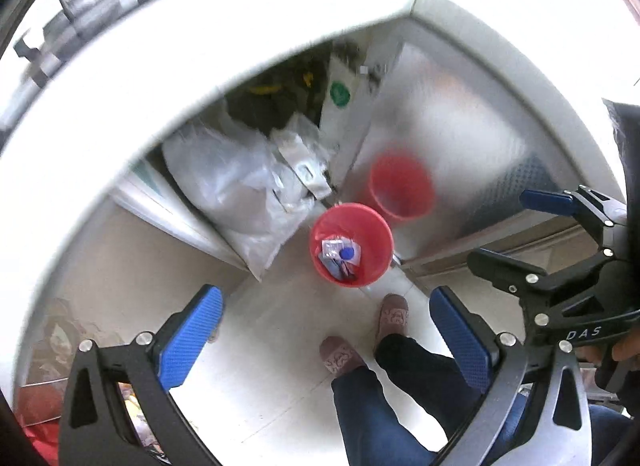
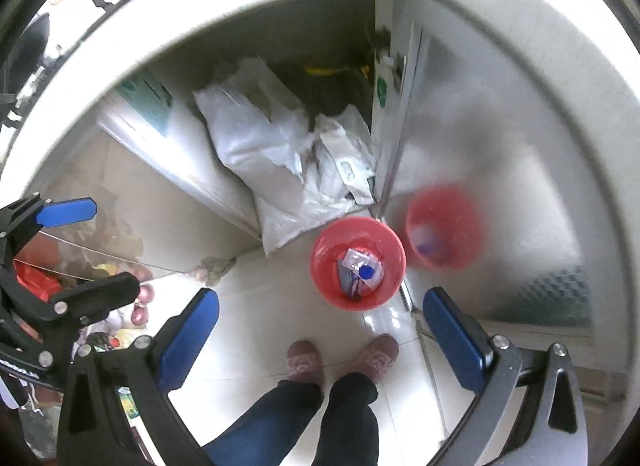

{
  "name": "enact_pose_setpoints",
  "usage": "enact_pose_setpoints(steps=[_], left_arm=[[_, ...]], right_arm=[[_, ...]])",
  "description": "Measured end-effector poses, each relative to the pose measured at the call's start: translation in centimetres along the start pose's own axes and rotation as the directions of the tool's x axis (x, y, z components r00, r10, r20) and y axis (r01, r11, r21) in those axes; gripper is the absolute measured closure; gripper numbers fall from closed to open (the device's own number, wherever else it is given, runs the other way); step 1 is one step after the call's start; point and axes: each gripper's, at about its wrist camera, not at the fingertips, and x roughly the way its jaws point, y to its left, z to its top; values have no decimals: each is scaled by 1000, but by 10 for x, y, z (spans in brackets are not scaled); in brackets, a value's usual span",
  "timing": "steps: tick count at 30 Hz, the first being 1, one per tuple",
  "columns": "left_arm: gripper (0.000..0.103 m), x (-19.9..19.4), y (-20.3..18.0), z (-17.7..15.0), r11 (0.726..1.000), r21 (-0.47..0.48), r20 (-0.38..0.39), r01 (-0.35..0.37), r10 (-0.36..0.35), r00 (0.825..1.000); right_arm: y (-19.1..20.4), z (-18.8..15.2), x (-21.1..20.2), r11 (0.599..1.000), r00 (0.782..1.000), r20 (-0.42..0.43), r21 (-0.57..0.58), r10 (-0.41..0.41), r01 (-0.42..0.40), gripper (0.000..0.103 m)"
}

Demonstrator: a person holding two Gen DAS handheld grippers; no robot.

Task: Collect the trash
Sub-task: 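Raise both tools back up toward the counter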

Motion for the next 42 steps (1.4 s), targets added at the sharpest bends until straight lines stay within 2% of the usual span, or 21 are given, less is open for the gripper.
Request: enact_pose_setpoints(steps=[5, 10, 14, 18, 24, 33, 42], left_arm=[[0, -60, -1, 13, 1000, -23, 68, 15, -14, 998], [0, -113, -14, 35, 999, 34, 151, 18, -23, 988], [0, -146, -25, 53, 997, 78, 211, 1, -18, 977], [0, -162, -34, 69, 994, 112, 246, 8, -36, 969], [0, -173, -53, 104, 984, 169, 268, 48, -93, 959], [0, -161, -79, 177, 970, 241, 289, 34, -105, 952], [0, -123, -103, 259, 957, 276, 246, 84, -155, 957]], right_arm=[[9, 15, -65, 1000, 997, 74, -7, 10, -9, 1], [18, 31, -122, 999, 986, 165, -45, -4, 12, 1], [16, 42, -161, 998, 973, 229, -49, -25, 37, 1], [6, 48, -187, 999, 963, 266, -23, -42, 49, 1], [-6, 60, -211, 997, 946, 316, 39, -70, 60, 1], [-47, 92, -228, 987, 921, 366, 131, -135, 93, 1], [-105, 138, -215, 979, 925, 348, 184, -149, 88, 1]])
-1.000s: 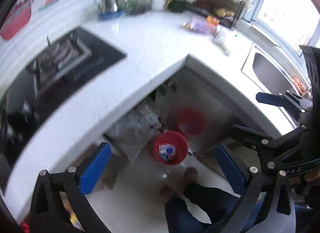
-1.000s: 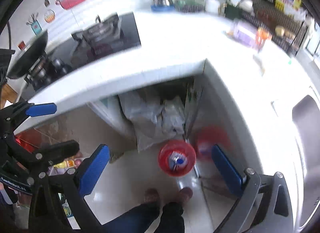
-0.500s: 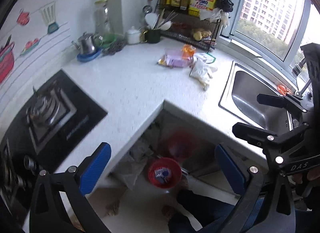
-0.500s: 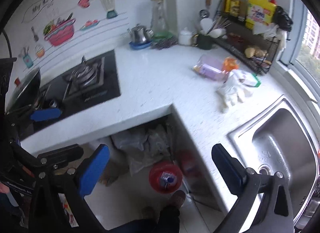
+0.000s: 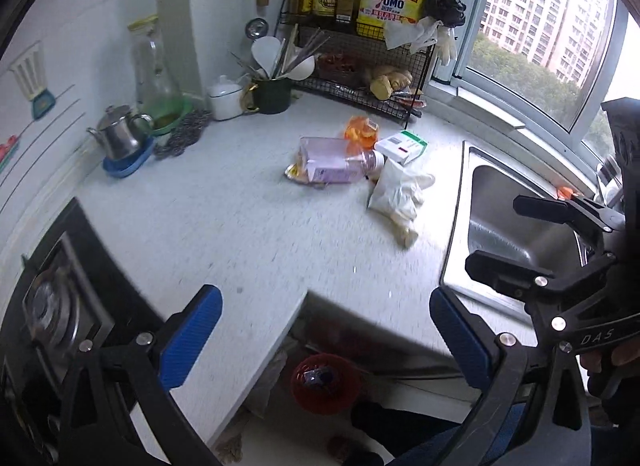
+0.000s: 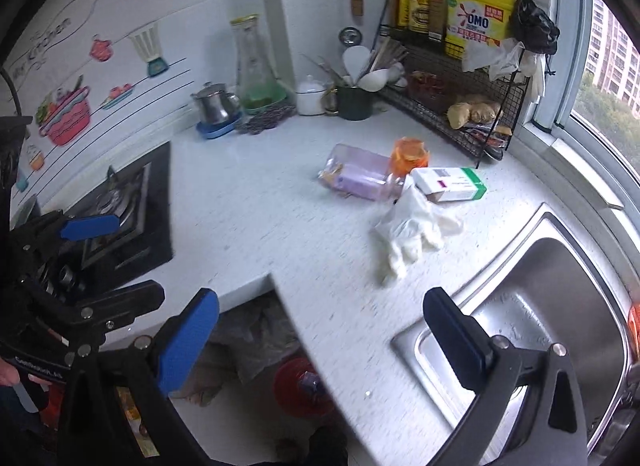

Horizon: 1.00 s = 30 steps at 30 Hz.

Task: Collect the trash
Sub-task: 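Raise both tools back up toward the counter, then grasp the white latex gloves with the right gripper and lift them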

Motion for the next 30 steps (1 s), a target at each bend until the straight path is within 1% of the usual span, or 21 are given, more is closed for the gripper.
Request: enact_pose_setpoints(steps=[6, 9, 13, 16, 19, 23, 25, 26, 27, 28, 29, 30], left_arm=[[0, 48, 3, 39, 1000, -3, -53, -1, 1, 999], [0, 71, 4, 56, 1000, 4, -81, -8, 8, 997], [0, 104, 7, 72, 1000, -7, -115, -2, 1, 993], [0, 128, 9, 77, 1000, -14, -140, 4, -6, 990], [0, 153, 10, 78, 1000, -22, -173, 1, -5, 985], [0, 177, 12, 75, 1000, -31, -205, -3, -3, 979], [0, 183, 13, 74, 999, -35, -217, -10, 2, 976], [0, 184, 14, 73, 999, -40, -218, -8, -1, 976], [0, 184, 15, 72, 999, -47, -220, -2, -9, 975], [0, 184, 15, 72, 999, -49, -222, 1, -12, 975], [0, 184, 15, 71, 999, -50, -223, 5, -16, 975], [0, 183, 16, 70, 999, -51, -224, 5, -16, 975]], right_arm=[[-34, 25, 30, 1000, 999, -32, 15, 6, -5, 1], [-52, 35, 50, 1000, 998, -58, 21, 3, -2, 1], [-76, 46, 77, 999, 996, -90, 41, 8, -4, 1], [-90, 53, 102, 999, 992, -126, 33, 4, 0, 1], [-95, 56, 122, 1000, 989, -148, -1, -8, 8, 1], [-98, 59, 148, 999, 985, -173, -43, -22, 15, 1], [-101, 59, 159, 999, 984, -178, -46, -23, 15, 2], [-101, 58, 164, 999, 983, -184, -46, -19, 11, 8], [-101, 57, 169, 999, 981, -196, -47, -13, 4, 12], [-102, 56, 174, 999, 977, -212, -51, -17, 6, 21], [-102, 54, 177, 998, 974, -225, -65, -35, 20, 32], [-101, 52, 178, 996, 973, -226, -79, -47, 30, 39]])
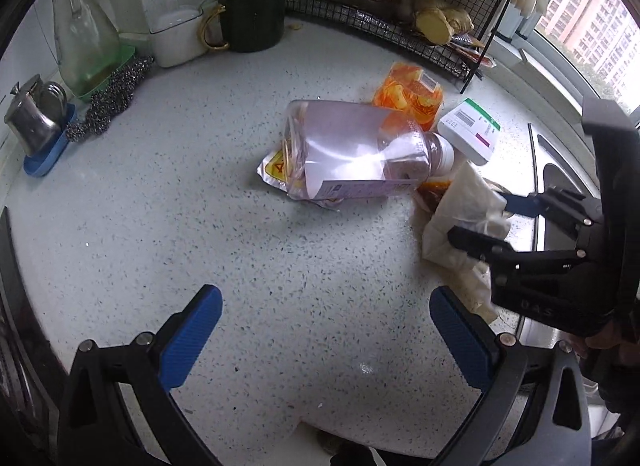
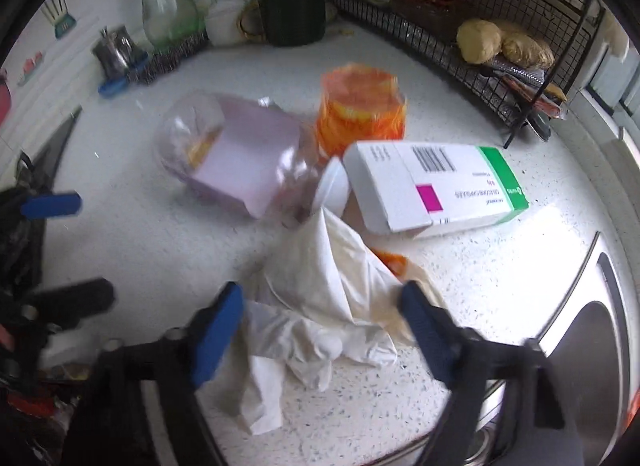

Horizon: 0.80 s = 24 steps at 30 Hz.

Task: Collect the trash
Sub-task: 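Grasp the white latex gloves with the right gripper and lift them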

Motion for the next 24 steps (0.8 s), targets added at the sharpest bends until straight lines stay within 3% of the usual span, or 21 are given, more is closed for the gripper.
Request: enact_pose_setpoints(steps=[5, 10, 20, 24], left_arm=[[0, -6, 2, -4, 1000, -12, 4, 8, -8, 1000], [0, -14, -9, -6, 1000, 8, 7, 29, -29, 1000], [0, -25, -41, 9, 994, 84, 31, 67, -70, 997], [0, -28, -50, 21, 991, 111, 44, 74, -79, 996]], right_arm=[[0, -13, -12, 1000, 1000, 0, 10, 13, -13, 92], [-7, -29, -28, 995, 998, -7, 77, 67, -66, 99], [-17, -52, -89, 991, 997, 55, 122, 45, -51, 100], [-41, -51, -97, 988, 998, 66, 153, 15, -25, 100]])
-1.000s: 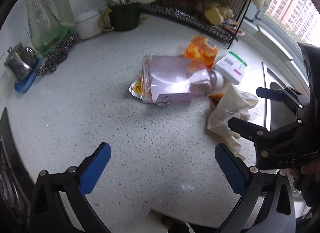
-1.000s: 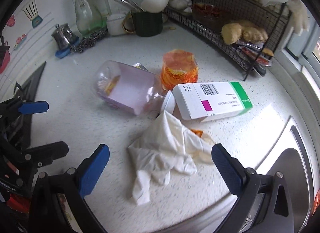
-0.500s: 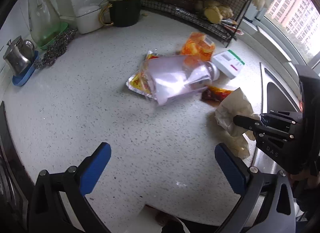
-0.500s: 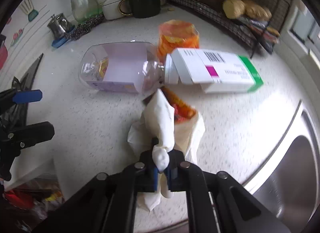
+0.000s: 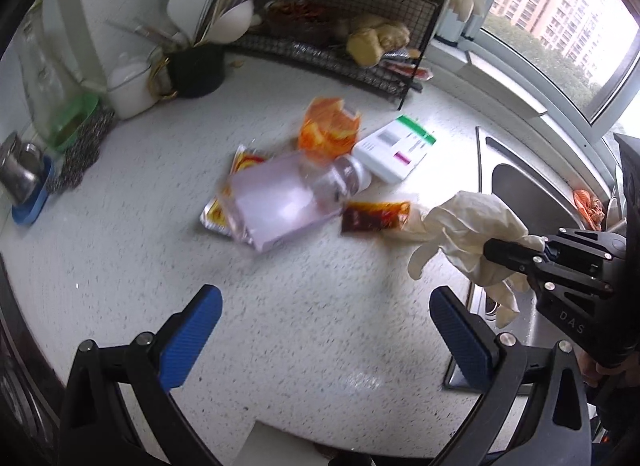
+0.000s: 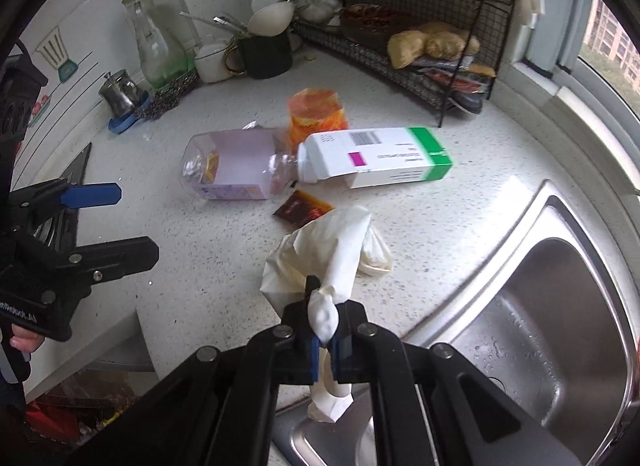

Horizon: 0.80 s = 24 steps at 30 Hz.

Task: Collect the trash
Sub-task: 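Grasp the white latex gloves with the right gripper and lift them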

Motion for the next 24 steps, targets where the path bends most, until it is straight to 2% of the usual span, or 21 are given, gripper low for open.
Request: enact_pose_setpoints(steps=[14, 20, 24], left_arm=[[0, 31, -51, 31, 995, 91, -36, 51, -47, 998], [0, 49, -59, 43, 993, 109, -61, 55, -48, 997], [0, 61, -60, 59, 989, 143, -70, 33, -23, 997]], right_arm=[[-52, 10, -20, 992, 995, 60, 111, -74, 67, 100], [-71, 8, -8, 987, 997, 34, 149, -67, 61, 100], [-80, 8, -2, 985, 998, 18, 166, -59, 55, 100]])
